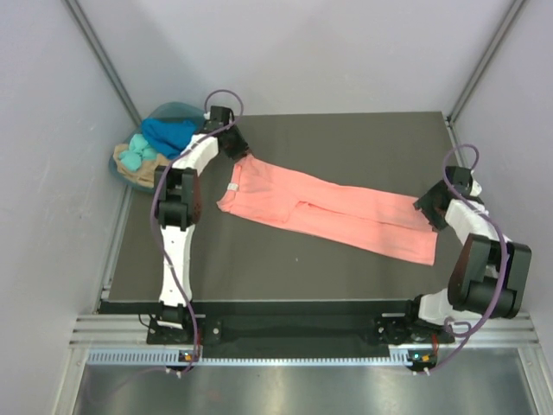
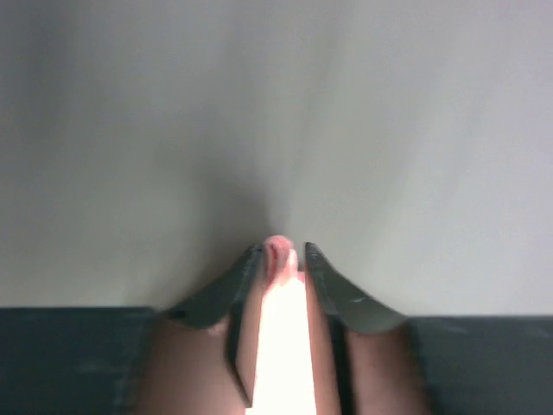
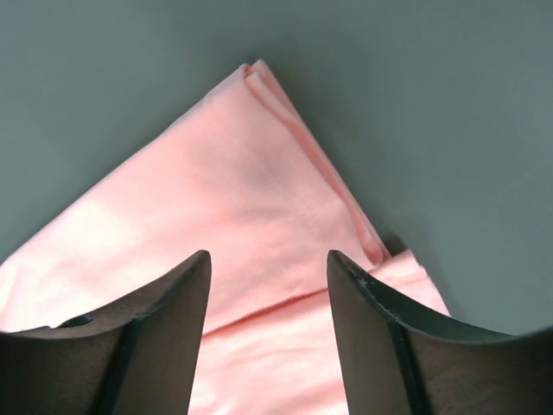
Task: Fold and stack the t-shirts
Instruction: Fold the tshirt
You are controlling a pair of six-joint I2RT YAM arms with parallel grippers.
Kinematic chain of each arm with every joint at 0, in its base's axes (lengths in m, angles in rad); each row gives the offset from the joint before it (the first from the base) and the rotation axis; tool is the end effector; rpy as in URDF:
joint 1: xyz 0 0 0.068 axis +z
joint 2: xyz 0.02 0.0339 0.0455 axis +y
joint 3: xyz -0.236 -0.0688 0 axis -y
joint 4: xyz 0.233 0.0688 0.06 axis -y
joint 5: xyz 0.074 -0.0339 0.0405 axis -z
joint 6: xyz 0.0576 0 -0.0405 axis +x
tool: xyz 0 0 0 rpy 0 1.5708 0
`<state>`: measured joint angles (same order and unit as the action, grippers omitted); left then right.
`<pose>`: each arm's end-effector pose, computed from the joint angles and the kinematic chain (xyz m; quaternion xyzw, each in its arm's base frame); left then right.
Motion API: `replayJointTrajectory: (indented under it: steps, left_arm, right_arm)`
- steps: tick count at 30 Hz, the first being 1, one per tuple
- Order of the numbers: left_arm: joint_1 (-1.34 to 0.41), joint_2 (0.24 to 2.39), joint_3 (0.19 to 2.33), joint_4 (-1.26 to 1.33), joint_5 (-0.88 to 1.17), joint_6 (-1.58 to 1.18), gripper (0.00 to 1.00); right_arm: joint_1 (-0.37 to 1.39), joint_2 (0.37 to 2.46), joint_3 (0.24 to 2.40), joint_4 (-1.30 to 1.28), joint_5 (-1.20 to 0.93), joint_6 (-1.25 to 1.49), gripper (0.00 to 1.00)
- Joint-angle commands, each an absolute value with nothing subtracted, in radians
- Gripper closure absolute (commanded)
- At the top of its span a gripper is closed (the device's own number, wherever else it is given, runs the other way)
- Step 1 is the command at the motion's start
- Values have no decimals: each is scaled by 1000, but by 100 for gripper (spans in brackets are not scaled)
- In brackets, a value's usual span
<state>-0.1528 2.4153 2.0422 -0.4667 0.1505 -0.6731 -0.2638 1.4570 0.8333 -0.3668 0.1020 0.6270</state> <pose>0.5153 -0.0881 0.1437 -0.2136 0.9069 -0.2073 0.2983 0.2778 -0.0811 0.1508 0.4254 0.8573 0.0036 0.2898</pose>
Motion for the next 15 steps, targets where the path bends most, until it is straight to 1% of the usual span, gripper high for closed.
replayJointTrajectory:
  steps: [1, 4, 5, 6, 8, 10, 11, 12, 13, 14, 15]
  left_arm:
    - [-147, 2304, 2074, -376, 261, -719, 68]
    - [-150, 2220, 2042, -423, 238, -701, 59]
    - [-155, 2198, 2019, -445, 186, -675, 56]
    - [-161, 2160, 2013, -481, 149, -657, 54]
    - [-182, 2128, 1970, -572, 48, -620, 54]
    - [-216, 2076, 1906, -589, 17, -606, 55]
    - [-230, 2059, 1837, -598, 8, -597, 58]
    - [-259, 2027, 1800, -600, -44, -597, 60]
    - [-271, 2013, 1764, -598, -55, -597, 62]
    - [-284, 2000, 1699, -591, -61, -604, 68]
    - [-296, 1982, 1668, -581, -55, -610, 72]
  right_arm:
    - [-241, 1371, 885, -419, 66, 589, 42]
    - [-178, 1347, 916, -445, 63, 580, 40]
    - [-160, 1338, 934, -468, 70, 575, 40]
    - [-140, 1336, 943, -474, 71, 575, 39]
    - [-82, 1325, 968, -488, 61, 577, 39]
    - [-17, 1318, 983, -495, 67, 577, 39]
    - [-8, 1313, 997, -502, 75, 577, 39]
    - [45, 1312, 1002, -505, 78, 577, 40]
    - [60, 1310, 1006, -505, 77, 578, 40]
    - [72, 1307, 1014, -503, 72, 575, 40]
    - [84, 1308, 1017, -502, 69, 572, 40]
